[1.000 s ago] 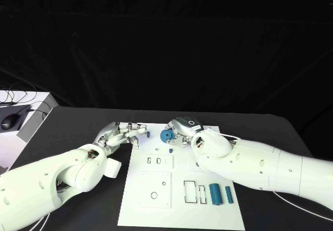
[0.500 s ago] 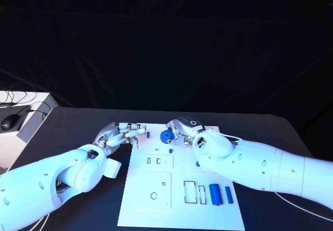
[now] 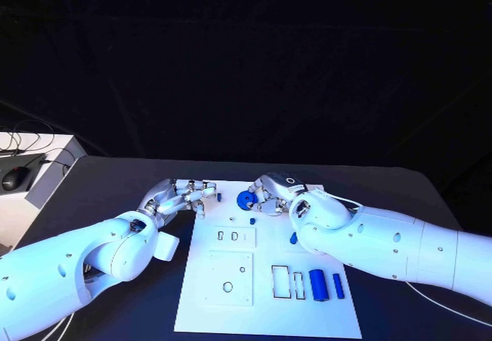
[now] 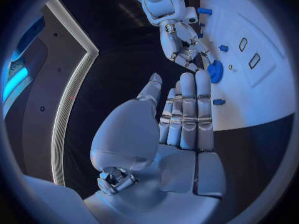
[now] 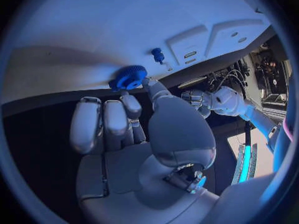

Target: Assemble the parts on the task board

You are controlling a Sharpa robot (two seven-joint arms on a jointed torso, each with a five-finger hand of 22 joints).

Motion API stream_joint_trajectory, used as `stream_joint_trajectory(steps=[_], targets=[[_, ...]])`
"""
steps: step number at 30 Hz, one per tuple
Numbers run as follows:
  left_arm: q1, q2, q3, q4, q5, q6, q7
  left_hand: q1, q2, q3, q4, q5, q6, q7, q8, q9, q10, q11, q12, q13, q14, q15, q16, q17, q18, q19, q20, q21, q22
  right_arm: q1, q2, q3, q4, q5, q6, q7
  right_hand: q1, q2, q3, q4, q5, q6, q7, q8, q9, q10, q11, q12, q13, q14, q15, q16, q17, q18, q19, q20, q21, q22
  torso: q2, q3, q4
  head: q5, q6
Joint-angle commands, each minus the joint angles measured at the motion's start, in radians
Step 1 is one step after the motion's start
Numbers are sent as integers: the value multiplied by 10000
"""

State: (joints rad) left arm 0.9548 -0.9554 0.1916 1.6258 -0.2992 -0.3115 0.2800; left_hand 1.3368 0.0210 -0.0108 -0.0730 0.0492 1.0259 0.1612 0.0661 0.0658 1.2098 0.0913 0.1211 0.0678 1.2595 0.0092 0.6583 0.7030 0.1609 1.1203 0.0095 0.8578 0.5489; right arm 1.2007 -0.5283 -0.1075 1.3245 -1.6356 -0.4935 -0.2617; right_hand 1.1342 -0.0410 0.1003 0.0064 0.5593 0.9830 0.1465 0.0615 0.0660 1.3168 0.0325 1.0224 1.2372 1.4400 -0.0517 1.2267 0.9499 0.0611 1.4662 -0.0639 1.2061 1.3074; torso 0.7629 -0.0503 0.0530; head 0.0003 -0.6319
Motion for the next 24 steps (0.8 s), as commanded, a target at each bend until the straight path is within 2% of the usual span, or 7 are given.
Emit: stream_joint_trajectory(steps=[1,12,24], targets=[[-5,14,5,6,-1,131,108,-46,82,-22,20,9,-84,14,42,12,-60,-25,7,-11,-11,27,-23,-11,137,46,6,-66,18,-1,-16,2,9,636,364,356,-428,97,123,-26,170,-7,33,8,1,33,-48,89,73,-11,-8,78,34,-9,207,-1,85,1721,-4,-3,10,3,-19],[-5,19,4,-7,-1,143,102,-16,98,-9,13,9,-72,3,45,13,-58,-33,13,-11,-10,22,-20,-11,138,47,6,-69,21,-1,-14,2,-56,814,523,399,-570,142,191,26,328,-50,57,13,5,29,-34,95,97,-12,10,112,49,-4,211,18,115,1726,-5,-6,5,-14,-35],[-7,33,4,-56,-1,145,110,-16,98,-9,13,9,-72,3,45,13,-58,-33,13,-11,-10,22,-20,-11,138,47,6,-69,21,0,-90,1,-116,783,1166,270,-599,123,266,-55,482,-55,64,13,5,28,-33,107,121,-15,14,133,50,-3,214,25,153,1733,-14,-5,6,-20,-38]])
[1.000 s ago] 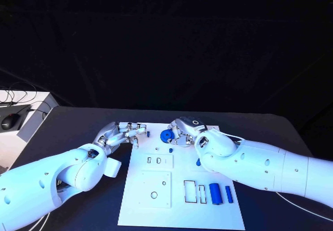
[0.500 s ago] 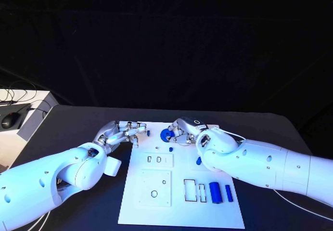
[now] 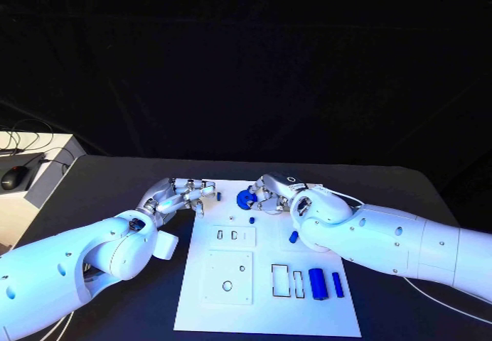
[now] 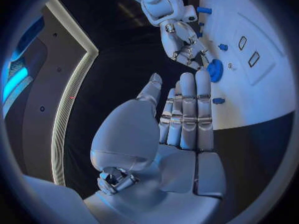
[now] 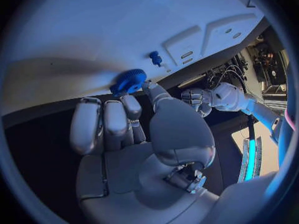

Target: Assemble the parts on the task board

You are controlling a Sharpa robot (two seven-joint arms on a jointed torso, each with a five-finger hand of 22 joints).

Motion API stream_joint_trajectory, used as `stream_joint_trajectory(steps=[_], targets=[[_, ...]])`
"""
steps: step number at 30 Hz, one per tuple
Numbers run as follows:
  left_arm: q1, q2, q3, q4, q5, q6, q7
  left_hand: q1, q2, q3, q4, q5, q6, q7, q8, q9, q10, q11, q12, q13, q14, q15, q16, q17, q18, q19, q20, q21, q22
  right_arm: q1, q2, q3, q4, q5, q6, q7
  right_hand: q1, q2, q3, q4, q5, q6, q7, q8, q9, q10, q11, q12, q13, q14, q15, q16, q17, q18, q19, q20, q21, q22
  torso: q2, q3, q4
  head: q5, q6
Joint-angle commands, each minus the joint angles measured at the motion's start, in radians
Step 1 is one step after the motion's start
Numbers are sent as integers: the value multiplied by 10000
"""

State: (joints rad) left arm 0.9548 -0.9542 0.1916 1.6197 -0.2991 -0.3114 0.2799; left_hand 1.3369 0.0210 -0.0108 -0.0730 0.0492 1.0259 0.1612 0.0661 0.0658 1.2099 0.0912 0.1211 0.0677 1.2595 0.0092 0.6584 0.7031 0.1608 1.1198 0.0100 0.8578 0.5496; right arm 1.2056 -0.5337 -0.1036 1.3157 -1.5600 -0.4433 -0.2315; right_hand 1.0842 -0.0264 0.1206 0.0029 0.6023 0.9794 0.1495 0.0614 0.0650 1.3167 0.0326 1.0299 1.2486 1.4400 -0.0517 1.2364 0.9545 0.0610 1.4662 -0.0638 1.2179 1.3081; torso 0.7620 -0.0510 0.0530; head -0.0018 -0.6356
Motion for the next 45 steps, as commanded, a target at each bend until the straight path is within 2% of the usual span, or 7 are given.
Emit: stream_joint_trajectory(steps=[1,18,27,31,35,39,45], targets=[[-7,18,4,5,-2,143,111,-16,98,-9,13,9,-72,3,45,13,-59,-32,13,-11,-10,23,-20,-13,138,52,0,-69,14,-49,-53,-38,-26,16,693,-47,-104,-26,64,-24,55,-6,31,17,16,32,-35,37,9,-16,14,38,7,-4,216,26,42,1728,-3,1,8,1,-2],[-11,-24,3,-10,-2,136,118,-16,98,-9,13,9,-72,3,45,13,-59,-32,13,-11,-10,23,-20,-13,138,52,0,-69,14,-55,-481,-38,463,-33,686,-25,-104,-47,67,-75,-46,37,21,15,15,63,-40,62,29,-14,9,60,20,-15,238,24,126,1748,0,7,0,24,-3],[-15,-31,3,-27,-2,140,127,-8,86,17,3,9,-73,4,40,11,-66,-30,16,-13,-17,23,-18,-18,135,51,-1,-83,35,-61,-741,-30,691,-123,-417,-14,-20,-118,45,-178,-164,8,32,12,12,40,-33,-5,-5,-28,6,35,-19,-8,224,23,84,1736,-6,1,1,2,35],[-18,-17,3,-67,-2,140,166,-15,78,14,3,9,-74,2,40,11,-70,-28,14,-13,-28,26,-26,-22,134,43,2,-91,37,-57,-1037,9,827,436,-1518,617,373,-198,-7,-393,-749,-66,67,13,13,-6,-11,-108,-68,-47,15,-55,-123,6,189,32,-26,1709,-11,7,4,-24,80],[-21,-6,3,-133,-2,155,224,-22,49,-3,-1,8,-78,-8,40,11,-78,-25,10,-13,-74,36,-57,-36,122,4,12,-123,27,-35,-1442,59,982,1690,-2051,1839,974,-176,-1,-718,-1999,-111,93,18,15,-164,12,-345,-210,-103,19,-220,-306,64,74,41,-427,1609,-34,26,-38,-53,127],[-29,7,3,-225,-6,204,284,1,-15,-40,-35,6,-67,-22,46,13,-76,-21,15,-11,-147,50,-194,-117,99,-64,37,-243,-36,0,-2047,105,1119,3367,-1803,3239,1544,-158,-84,-1022,-2934,146,46,46,27,-358,-7,-639,-410,-143,0,-434,-489,126,-98,42,-1000,1477,-64,58,-97,-103,202],[-76,35,2,-334,-47,273,360,110,-84,-62,-143,6,-23,-47,53,14,-28,-38,33,-11,-207,53,-369,-223,71,-102,54,-402,-130,25,-2955,138,1055,4356,-897,4546,2185,-308,-510,-1298,-3560,222,-5,37,21,-479,-23,-782,-600,-119,-37,-601,-416,91,-142,-1,-1258,1452,-137,134,-226,-184,340]])
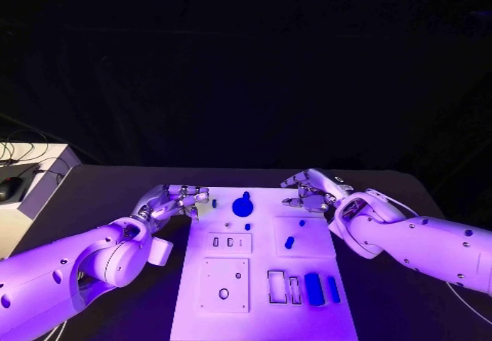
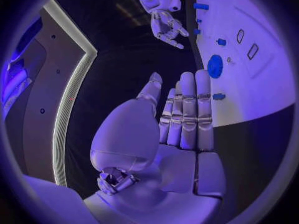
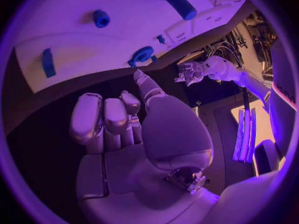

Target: Assemble the parts on the task board

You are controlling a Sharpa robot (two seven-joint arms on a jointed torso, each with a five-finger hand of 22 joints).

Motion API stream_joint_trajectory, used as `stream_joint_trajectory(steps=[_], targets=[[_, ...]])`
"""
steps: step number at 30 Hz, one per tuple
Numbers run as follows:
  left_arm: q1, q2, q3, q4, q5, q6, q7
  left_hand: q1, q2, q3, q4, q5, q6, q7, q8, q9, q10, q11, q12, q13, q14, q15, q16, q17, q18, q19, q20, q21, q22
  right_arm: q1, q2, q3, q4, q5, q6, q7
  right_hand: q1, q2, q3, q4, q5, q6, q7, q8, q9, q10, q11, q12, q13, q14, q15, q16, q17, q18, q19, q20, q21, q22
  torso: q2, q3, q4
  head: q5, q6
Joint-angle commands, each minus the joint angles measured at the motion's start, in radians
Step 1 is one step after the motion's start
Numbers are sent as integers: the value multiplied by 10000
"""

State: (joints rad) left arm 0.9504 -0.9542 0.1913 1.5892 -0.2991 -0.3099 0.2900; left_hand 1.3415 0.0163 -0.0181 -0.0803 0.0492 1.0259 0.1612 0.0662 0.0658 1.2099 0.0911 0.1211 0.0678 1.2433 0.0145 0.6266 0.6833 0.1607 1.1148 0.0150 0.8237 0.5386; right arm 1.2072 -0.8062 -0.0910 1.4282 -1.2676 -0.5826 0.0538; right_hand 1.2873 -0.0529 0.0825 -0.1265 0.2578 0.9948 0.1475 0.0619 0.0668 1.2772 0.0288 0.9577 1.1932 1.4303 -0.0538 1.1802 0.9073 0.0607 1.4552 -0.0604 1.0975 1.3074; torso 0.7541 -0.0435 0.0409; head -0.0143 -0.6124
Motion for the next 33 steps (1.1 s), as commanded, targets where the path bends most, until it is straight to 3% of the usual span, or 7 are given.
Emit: stream_joint_trajectory(steps=[1,6,11,16,18,24,33], targets=[[-47,46,4,-55,-62,277,273,84,-53,5,-94,4,-12,-49,54,14,-4,-42,43,-10,-49,-3,-77,-41,68,-53,5,-88,-37,11,-367,13,-141,1523,665,1873,256,-96,-186,-29,-97,75,-1,33,3,-106,12,-84,-75,-16,-25,-44,99,90,-45,-41,-97,1453,-68,73,-122,-69,121],[-138,96,5,-189,-129,362,328,174,-123,-17,-191,7,21,-92,52,14,235,-126,169,22,-39,-43,-116,-65,54,-34,-9,-130,-64,13,-862,18,-602,1813,1247,2402,632,-235,-398,0,71,33,-18,29,2,-158,1,-111,-191,19,-41,-148,322,58,-47,-81,-174,1451,-137,178,-219,-86,78],[-237,162,6,-290,-214,454,387,248,-208,-66,-280,10,29,-156,41,12,529,-241,425,108,25,-111,-63,-30,26,15,-53,-122,-58,11,-1110,19,-1159,1932,1578,2581,685,-292,-461,22,289,11,-20,28,2,-147,0,-34,-161,53,-33,-96,484,46,-9,-78,-64,1479,-169,239,-266,-117,34],[-302,213,7,-302,-307,519,425,307,-281,-150,-352,16,60,-259,40,14,713,-429,1350,678,76,-258,478,390,-63,72,-209,126,133,-22,-1062,18,-1715,1978,1744,2607,759,-251,-458,20,365,-132,85,30,1,-138,47,97,-88,74,40,-7,700,50,39,-34,108,1514,-140,264,-257,-200,25],[-323,215,7,-292,-337,539,428,294,-256,-189,-346,-7,55,-277,35,11,22,-483,2607,1679,-93,-300,1192,958,-160,-74,-312,408,399,-38,-996,18,-1883,1991,1807,2591,757,-246,-452,21,376,-192,118,16,-3,-145,58,105,-83,77,56,7,728,54,45,-18,136,1519,-142,255,-245,-218,5],[-362,208,8,-249,-426,608,417,342,-265,-178,-397,4,54,-322,44,14,-547,-565,4061,2779,-236,-340,2101,1511,-120,-169,-371,980,860,-137,-747,16,-2255,1960,2077,2480,720,-311,-490,78,500,-278,139,24,3,-127,74,186,-41,92,87,54,808,73,69,26,232,1538,-124,260,-206,-265,-69],[-376,163,9,-163,-474,680,408,299,-270,-169,-396,7,40,-343,51,15,-1015,-584,5130,3563,-330,-366,2803,1820,-10,-329,-356,1511,1293,-451,-351,13,-2701,1744,2216,2294,668,-295,-542,179,499,-223,127,26,3,-96,72,283,14,96,92,95,863,76,93,39,332,1557,-37,287,-155,-244,-158]])
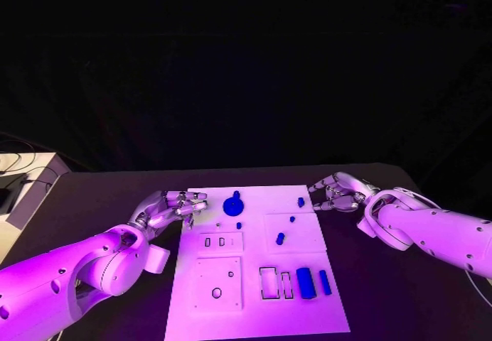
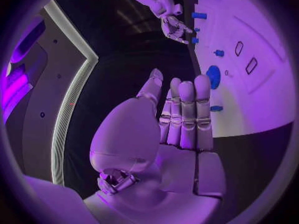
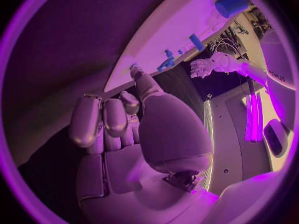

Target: Assemble the parts on the task board

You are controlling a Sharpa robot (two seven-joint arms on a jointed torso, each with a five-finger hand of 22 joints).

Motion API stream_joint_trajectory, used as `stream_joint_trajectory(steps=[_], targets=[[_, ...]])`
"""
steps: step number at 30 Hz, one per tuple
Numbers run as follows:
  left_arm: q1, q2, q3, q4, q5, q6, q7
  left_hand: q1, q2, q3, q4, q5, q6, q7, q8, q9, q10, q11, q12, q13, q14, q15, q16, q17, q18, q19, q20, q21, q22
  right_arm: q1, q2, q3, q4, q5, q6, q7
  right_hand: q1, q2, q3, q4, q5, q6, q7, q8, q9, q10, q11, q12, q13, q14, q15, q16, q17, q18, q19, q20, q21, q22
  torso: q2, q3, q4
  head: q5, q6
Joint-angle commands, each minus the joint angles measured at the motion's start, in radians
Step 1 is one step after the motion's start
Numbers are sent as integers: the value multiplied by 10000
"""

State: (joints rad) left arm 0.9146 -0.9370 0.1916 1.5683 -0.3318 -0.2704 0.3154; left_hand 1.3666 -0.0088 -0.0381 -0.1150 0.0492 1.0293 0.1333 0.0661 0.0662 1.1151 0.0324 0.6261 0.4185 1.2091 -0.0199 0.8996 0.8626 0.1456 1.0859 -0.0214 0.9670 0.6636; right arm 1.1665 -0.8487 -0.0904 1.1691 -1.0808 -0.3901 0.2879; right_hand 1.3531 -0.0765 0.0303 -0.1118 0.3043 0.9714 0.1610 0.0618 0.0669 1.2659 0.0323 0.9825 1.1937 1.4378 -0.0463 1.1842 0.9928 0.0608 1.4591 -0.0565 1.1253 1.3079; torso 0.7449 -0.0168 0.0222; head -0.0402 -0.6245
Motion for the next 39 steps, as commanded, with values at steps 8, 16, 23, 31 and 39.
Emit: stream_joint_trajectory(steps=[8,16,23,31,39], targets=[[-20,-70,6,80,-193,302,103,31,-5,38,-36,3,4,-60,51,11,-142,2,229,135,16,-23,290,134,209,-60,27,262,181,-117,250,8,-216,-191,322,-160,-18,-28,-31,69,83,59,-18,34,7,59,32,108,49,29,13,90,44,73,71,2,117,1564,103,4,73,38,-23],[-20,-103,6,78,-204,284,77,25,9,44,-26,3,1,-57,51,11,-158,5,240,132,14,-22,330,154,215,-74,28,293,206,-127,431,8,-234,-293,300,-227,-98,67,-50,116,102,127,-31,36,8,70,26,131,65,29,7,104,54,75,68,-2,128,1562,102,15,53,50,-89],[-20,-120,6,78,-206,256,41,28,32,53,-21,2,3,-51,51,11,-164,6,243,126,7,-20,341,157,219,-80,29,306,215,-128,505,8,-235,-269,381,-232,-136,138,-28,129,119,195,-49,36,7,104,15,174,94,32,-5,114,61,71,72,-9,153,1567,95,7,62,49,-98],[-20,-139,6,65,-206,214,-6,47,54,65,-30,3,8,-46,50,10,-163,6,243,115,5,-20,341,151,222,-86,31,310,218,-128,527,8,-179,-259,535,-228,-164,180,-21,87,99,305,-80,31,4,126,-2,187,113,30,-29,111,53,64,64,-28,164,1566,93,15,46,65,-102],[-20,-143,6,58,-206,191,-28,44,66,65,-31,3,17,-46,52,10,-169,8,232,97,4,-20,337,141,225,-88,33,310,218,-127,564,8,-210,-257,540,-256,-205,324,26,96,11,427,-113,34,5,159,-23,215,142,36,-50,122,65,57,64,-45,176,1568,92,19,57,71,-83]])
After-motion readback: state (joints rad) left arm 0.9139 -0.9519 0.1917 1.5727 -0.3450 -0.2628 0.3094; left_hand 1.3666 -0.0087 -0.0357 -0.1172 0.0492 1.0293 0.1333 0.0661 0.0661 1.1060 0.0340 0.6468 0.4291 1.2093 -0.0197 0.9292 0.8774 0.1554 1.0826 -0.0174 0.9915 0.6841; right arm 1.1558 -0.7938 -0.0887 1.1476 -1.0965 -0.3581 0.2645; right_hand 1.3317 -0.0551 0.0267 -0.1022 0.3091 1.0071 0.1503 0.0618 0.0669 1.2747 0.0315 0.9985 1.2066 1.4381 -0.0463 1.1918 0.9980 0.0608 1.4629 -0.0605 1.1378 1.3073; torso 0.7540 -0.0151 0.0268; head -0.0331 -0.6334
